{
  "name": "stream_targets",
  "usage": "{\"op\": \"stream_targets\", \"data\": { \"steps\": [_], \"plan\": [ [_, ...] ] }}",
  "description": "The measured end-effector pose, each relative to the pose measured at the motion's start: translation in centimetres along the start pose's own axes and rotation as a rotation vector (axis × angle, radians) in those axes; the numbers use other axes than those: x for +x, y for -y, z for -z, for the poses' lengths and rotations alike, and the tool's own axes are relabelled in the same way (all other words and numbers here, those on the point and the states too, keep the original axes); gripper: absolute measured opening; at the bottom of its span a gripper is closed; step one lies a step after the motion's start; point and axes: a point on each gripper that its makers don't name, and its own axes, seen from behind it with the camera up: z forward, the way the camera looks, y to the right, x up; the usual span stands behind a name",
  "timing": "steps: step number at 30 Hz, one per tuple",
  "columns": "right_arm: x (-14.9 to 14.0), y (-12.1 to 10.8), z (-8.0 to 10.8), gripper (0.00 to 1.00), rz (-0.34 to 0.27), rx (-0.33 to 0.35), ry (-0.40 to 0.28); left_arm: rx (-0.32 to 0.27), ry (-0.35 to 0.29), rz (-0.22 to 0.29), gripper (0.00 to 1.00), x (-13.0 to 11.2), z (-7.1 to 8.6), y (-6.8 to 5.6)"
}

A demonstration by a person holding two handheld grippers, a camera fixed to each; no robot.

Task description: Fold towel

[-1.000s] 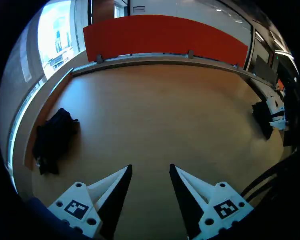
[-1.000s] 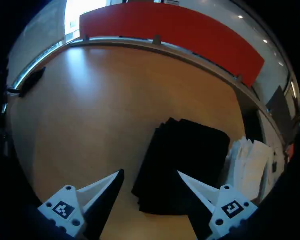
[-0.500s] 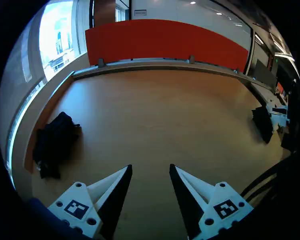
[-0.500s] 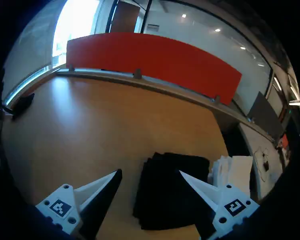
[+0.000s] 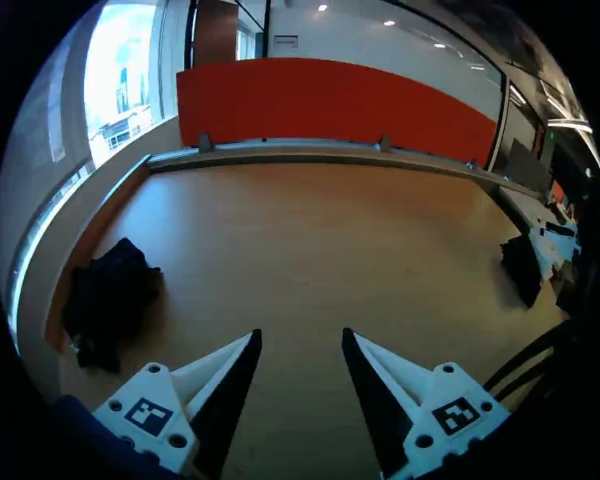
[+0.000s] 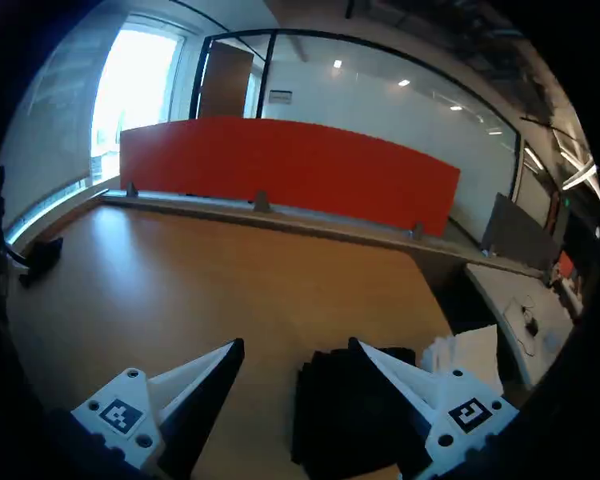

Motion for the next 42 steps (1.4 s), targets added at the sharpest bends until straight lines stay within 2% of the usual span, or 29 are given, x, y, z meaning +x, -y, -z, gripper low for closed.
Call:
{"op": "stream_targets", "data": {
  "steps": [2, 4, 9, 12, 21, 33, 42],
  "plan": [
    [1.3, 0.4, 0.2, 1.0, -0.009, -0.009, -0.038, 0.009, -0.039, 0.01, 0.88, 1.2, 0.0, 0.4],
    [2.6, 0.6, 0.4, 1.0, -0.017, -0.02, -0.075, 0.02, -0.08, 0.015, 0.91, 2.5, 0.2, 0.9],
    [5.8, 0.9, 1.0, 1.0, -0.037, -0.053, -0.164, 0.051, -0.192, 0.014, 0.94, 6.1, 0.8, 2.1],
    [6.4, 1.0, 1.0, 1.0, -0.041, -0.058, -0.182, 0.057, -0.241, 0.023, 0.94, 7.6, 1.1, 2.4],
    [7.8, 1.2, 1.0, 1.0, -0.055, -0.063, -0.219, 0.059, -0.336, 0.069, 0.94, 10.2, 1.5, 3.1],
    [12.3, 3.8, 1.5, 1.0, -0.121, -0.044, -0.318, 0.052, -0.468, 0.028, 0.94, 14.3, 2.1, 3.2],
    [14.6, 8.3, 1.1, 1.0, -0.126, -0.023, -0.358, 0.056, -0.528, 0.041, 0.94, 15.7, 2.5, 3.7]
  ]
}}
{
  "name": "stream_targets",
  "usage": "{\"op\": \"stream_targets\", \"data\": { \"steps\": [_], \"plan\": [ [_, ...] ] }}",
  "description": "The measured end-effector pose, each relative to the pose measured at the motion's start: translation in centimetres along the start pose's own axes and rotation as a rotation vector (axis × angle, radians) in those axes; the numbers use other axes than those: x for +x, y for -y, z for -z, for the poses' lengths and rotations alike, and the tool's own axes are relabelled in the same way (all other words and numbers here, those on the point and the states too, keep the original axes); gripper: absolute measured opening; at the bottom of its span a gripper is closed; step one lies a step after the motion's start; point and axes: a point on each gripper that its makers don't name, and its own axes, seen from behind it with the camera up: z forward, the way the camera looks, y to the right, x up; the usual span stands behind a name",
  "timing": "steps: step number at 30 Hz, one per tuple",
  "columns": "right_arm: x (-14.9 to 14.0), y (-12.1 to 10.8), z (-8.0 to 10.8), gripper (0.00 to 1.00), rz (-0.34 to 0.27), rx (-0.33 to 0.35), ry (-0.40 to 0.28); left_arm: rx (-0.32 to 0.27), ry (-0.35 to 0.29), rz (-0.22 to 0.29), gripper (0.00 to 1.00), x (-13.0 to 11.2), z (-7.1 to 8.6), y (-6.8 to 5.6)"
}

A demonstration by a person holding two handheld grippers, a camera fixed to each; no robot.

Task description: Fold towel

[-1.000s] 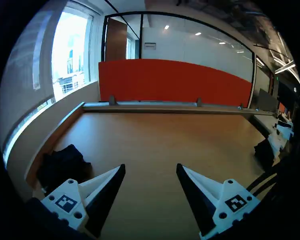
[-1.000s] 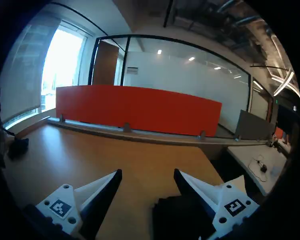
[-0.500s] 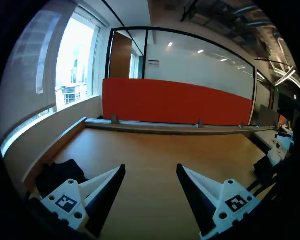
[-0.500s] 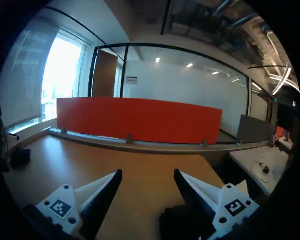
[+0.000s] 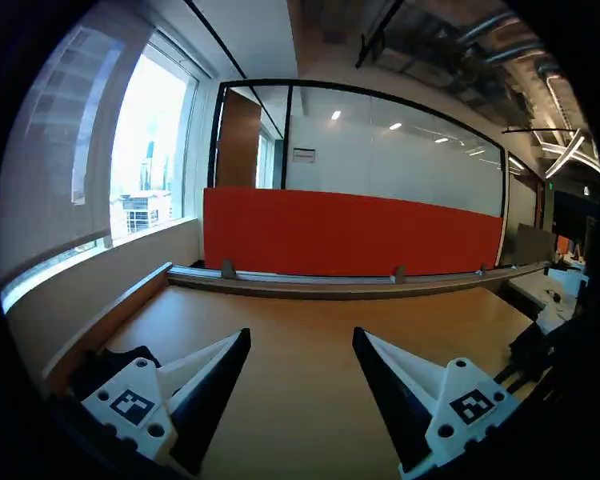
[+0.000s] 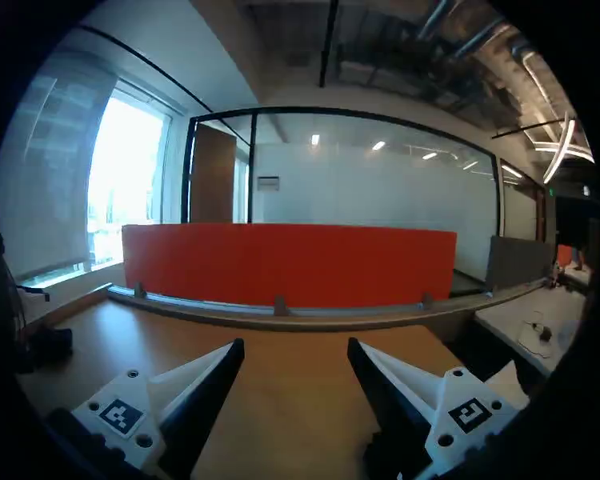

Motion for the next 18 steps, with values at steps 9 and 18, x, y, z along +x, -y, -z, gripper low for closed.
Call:
{"op": "stream_targets", "data": {
  "steps": [9, 18],
  "plan": [
    [0.3, 1.9, 0.0, 1.0, 0.005, 0.011, -0.007, 0.003, -0.054, 0.005, 0.94, 1.0, 0.0, 0.4],
    [0.6, 2.9, 0.1, 1.0, -0.011, 0.021, -0.01, 0.0, -0.108, 0.026, 0.94, 1.9, 0.0, 1.3]
  ]
}}
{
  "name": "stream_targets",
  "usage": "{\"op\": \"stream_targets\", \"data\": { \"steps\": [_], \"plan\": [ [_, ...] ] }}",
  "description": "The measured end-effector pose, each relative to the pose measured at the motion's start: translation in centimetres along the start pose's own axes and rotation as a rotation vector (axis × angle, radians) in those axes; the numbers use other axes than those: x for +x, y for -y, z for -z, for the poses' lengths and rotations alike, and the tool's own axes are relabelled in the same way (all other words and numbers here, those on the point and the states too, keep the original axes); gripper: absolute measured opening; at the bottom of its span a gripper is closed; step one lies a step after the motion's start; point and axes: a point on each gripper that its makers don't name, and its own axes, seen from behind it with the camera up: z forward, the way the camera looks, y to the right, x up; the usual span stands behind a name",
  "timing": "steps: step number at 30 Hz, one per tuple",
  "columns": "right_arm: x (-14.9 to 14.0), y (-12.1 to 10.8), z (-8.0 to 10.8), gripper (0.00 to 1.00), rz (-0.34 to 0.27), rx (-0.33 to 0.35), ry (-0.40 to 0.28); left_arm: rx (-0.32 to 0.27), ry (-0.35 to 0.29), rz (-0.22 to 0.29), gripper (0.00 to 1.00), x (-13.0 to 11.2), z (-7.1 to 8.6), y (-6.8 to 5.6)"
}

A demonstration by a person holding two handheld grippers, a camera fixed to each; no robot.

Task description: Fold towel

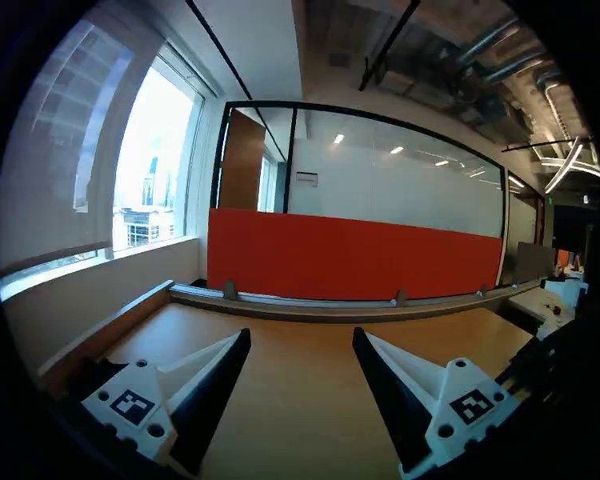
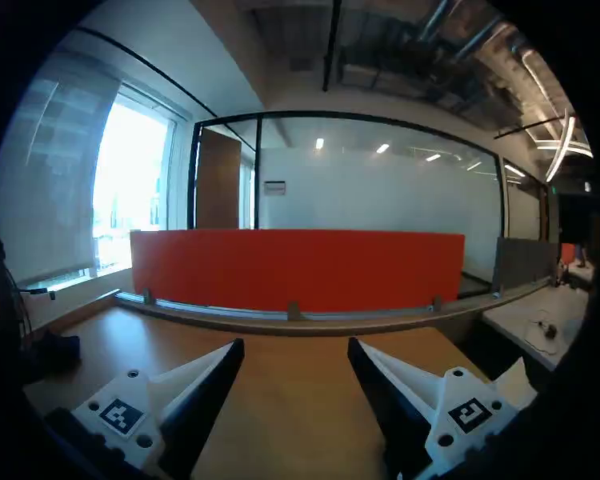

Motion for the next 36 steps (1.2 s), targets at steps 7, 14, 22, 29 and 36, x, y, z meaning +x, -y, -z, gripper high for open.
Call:
{"op": "stream_targets", "data": {
  "steps": [7, 14, 22, 29, 36],
  "plan": [
    [-0.2, 1.1, 0.1, 1.0, 0.002, 0.022, 0.001, -0.006, -0.015, -0.029, 0.94, -0.9, -0.1, 0.1],
    [-0.2, 1.9, 0.2, 1.0, 0.017, 0.034, -0.005, 0.019, -0.029, -0.048, 0.94, -3.0, 0.2, 1.0],
    [-0.2, 2.2, 0.0, 1.0, 0.02, 0.024, -0.026, 0.027, -0.067, -0.034, 0.94, -5.0, 0.2, 1.7],
    [-1.3, 1.9, 0.1, 1.0, 0.012, 0.013, -0.037, 0.041, -0.09, -0.042, 0.94, -7.3, -0.1, 1.8],
    [-3.1, 1.0, -0.1, 1.0, 0.002, 0.005, -0.04, 0.052, -0.105, -0.047, 0.94, -10.0, -0.2, 1.8]
  ]
}}
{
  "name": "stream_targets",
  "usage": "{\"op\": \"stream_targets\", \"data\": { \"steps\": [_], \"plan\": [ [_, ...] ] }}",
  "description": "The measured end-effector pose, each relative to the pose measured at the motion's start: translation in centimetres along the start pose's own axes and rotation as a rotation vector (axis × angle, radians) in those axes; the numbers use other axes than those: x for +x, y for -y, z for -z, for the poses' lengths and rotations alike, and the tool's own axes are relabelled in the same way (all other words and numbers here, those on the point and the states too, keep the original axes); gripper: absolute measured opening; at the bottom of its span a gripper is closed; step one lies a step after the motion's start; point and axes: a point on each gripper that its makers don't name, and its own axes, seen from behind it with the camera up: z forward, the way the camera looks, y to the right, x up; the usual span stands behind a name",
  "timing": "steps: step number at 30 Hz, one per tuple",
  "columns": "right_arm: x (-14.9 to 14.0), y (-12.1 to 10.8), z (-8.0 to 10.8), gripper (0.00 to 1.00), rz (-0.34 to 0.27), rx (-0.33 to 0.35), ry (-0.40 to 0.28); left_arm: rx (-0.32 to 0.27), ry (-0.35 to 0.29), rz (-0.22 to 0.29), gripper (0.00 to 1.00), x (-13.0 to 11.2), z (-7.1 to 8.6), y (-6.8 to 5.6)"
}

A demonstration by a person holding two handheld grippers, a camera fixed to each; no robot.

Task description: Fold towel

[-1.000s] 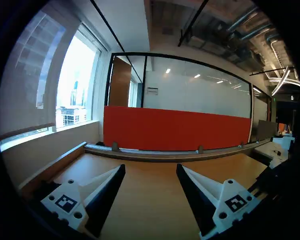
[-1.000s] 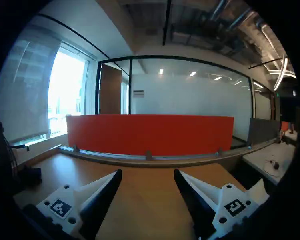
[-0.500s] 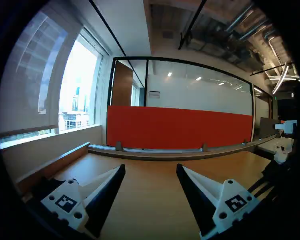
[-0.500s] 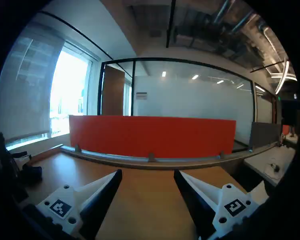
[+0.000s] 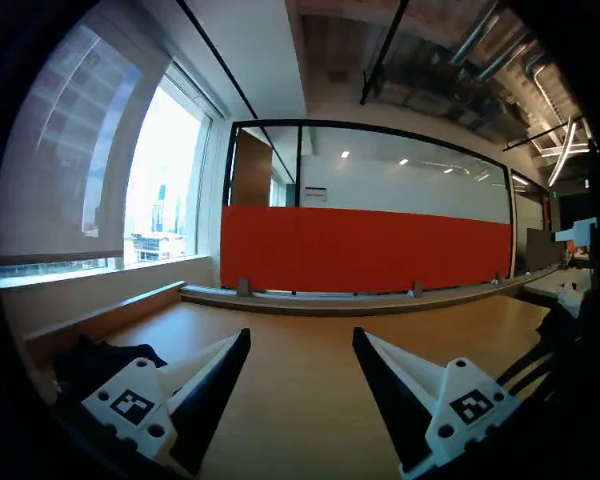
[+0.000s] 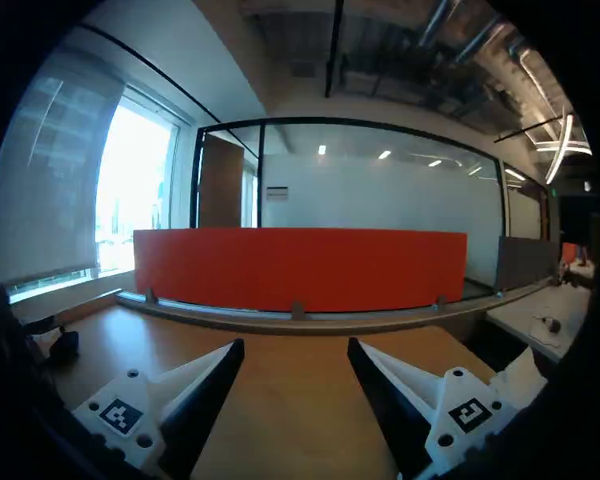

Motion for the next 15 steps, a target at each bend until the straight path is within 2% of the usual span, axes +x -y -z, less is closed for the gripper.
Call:
{"op": "stream_targets", "data": {
  "steps": [6, 15],
  "plan": [
    [-1.1, -0.4, -0.2, 1.0, 0.003, 0.001, -0.005, 0.0, -0.01, -0.007, 0.94, -2.0, 0.1, -0.4],
    [-2.5, -0.5, -0.7, 1.0, 0.003, 0.009, -0.003, 0.028, -0.025, -0.018, 0.94, -3.6, 0.2, 0.2]
  ]
}}
